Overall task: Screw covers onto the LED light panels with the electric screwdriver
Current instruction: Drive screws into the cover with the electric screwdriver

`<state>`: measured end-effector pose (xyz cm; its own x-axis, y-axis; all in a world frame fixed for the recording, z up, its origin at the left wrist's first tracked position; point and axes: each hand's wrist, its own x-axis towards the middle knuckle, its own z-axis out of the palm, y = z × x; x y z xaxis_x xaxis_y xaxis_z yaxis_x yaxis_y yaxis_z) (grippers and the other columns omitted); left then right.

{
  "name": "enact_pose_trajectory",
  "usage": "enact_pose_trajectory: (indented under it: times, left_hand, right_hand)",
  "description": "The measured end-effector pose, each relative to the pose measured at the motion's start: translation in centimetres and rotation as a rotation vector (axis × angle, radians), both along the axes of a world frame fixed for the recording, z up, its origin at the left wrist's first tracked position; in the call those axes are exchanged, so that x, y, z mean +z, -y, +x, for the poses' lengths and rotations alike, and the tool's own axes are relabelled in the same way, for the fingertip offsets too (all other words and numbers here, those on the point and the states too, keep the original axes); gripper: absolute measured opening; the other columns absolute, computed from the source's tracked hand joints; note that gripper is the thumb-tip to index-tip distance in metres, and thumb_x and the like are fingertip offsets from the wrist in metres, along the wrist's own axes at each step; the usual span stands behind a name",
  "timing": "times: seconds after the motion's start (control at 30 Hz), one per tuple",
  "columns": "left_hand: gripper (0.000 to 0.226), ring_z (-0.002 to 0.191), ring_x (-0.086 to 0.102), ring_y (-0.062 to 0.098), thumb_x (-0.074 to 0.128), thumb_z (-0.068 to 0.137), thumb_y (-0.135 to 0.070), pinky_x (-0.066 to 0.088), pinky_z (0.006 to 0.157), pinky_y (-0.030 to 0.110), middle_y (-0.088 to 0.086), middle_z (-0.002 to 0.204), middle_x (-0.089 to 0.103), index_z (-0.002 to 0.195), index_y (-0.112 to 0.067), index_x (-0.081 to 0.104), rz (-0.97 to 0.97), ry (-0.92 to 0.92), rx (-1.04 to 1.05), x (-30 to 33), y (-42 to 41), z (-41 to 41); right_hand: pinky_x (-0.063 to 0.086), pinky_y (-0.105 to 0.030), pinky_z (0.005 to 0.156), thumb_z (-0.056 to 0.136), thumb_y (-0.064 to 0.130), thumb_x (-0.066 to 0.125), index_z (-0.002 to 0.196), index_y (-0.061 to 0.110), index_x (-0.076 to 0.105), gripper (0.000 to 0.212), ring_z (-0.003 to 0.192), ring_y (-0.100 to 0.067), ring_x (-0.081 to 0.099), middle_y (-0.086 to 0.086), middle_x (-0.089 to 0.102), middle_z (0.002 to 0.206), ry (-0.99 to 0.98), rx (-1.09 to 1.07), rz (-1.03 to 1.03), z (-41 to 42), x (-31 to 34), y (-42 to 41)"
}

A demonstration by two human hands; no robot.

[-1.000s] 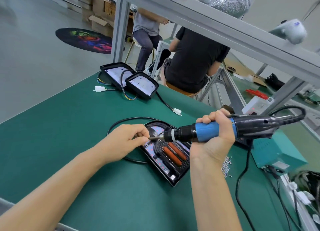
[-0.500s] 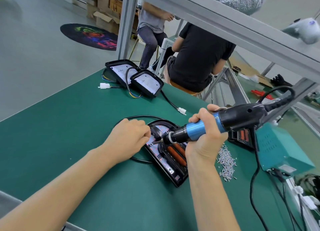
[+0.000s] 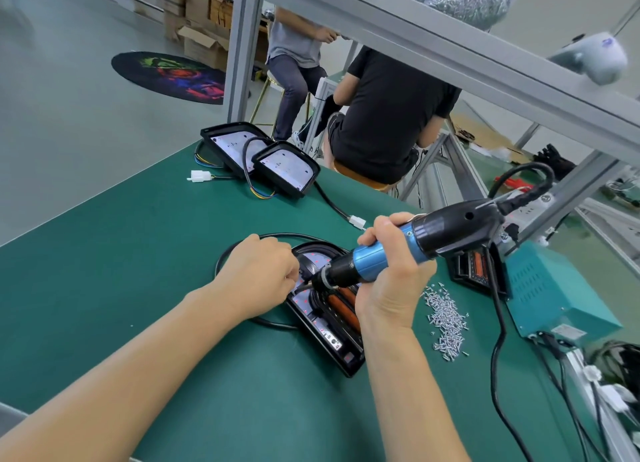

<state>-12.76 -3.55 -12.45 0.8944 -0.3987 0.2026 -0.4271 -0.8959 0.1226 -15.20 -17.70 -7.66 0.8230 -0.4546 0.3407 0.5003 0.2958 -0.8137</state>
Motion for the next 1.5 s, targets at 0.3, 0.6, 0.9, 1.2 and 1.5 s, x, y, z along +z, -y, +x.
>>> enact_pose_trajectory:
  times: [0.3,0.6,0.9,1.2,1.5]
  left_hand:
    - [0.032,0.052,0.031,0.015,0.048,0.082,-0.017,0.023,0.068,0.029,-0.004,0.055,0.035,0.055,-0.019,0.030,0.253,-0.058,0.055,1.6,1.2,0.3]
    - [0.014,0.083,0.058,0.022,0.047,0.085,-0.024,0.037,0.077,0.028,-0.003,0.084,0.065,0.077,-0.020,0.058,0.200,-0.066,0.130,1.0,1.4,0.6]
    - [0.010,0.091,0.054,0.016,0.054,0.088,-0.041,0.037,0.066,0.029,-0.010,0.089,0.053,0.089,-0.032,0.059,-0.154,-0.043,0.294,0.4,0.6,0.4]
    - [0.077,0.132,0.039,0.030,0.063,0.080,-0.054,0.029,0.105,0.046,0.008,0.141,0.048,0.141,-0.014,0.040,-0.254,-0.133,0.450,-2.9,0.9,-0.7]
    - [0.078,0.127,0.042,0.033,0.043,0.070,-0.060,0.028,0.108,0.048,0.012,0.134,0.054,0.133,-0.014,0.051,-0.306,-0.239,0.375,-3.5,0.8,0.2]
  right_hand:
    - [0.045,-0.024,0.057,0.071,0.002,0.062,0.069,0.025,0.062,0.023,0.053,-0.017,0.050,0.008,0.055,0.061,0.039,-0.012,-0.019,-0.4,0.3,0.0]
    - [0.043,-0.030,0.063,0.073,0.000,0.061,0.086,0.019,0.061,0.023,0.051,-0.014,0.051,0.008,0.057,0.058,0.116,-0.151,0.086,-1.0,2.6,3.5]
    - [0.044,-0.023,0.054,0.078,0.002,0.067,0.081,0.017,0.057,0.018,0.049,-0.012,0.051,0.008,0.055,0.056,0.007,-0.435,-0.001,-4.5,3.3,14.7]
    - [0.042,-0.028,0.049,0.080,0.008,0.078,0.078,0.015,0.061,0.018,0.041,-0.012,0.052,0.002,0.057,0.050,-0.512,-0.538,-0.257,-8.7,0.8,25.2]
    - [0.037,-0.026,0.051,0.081,0.061,0.065,0.073,0.012,0.054,0.051,0.055,-0.012,0.052,-0.001,0.061,0.058,-1.239,-0.395,-1.026,-8.1,-1.2,28.8]
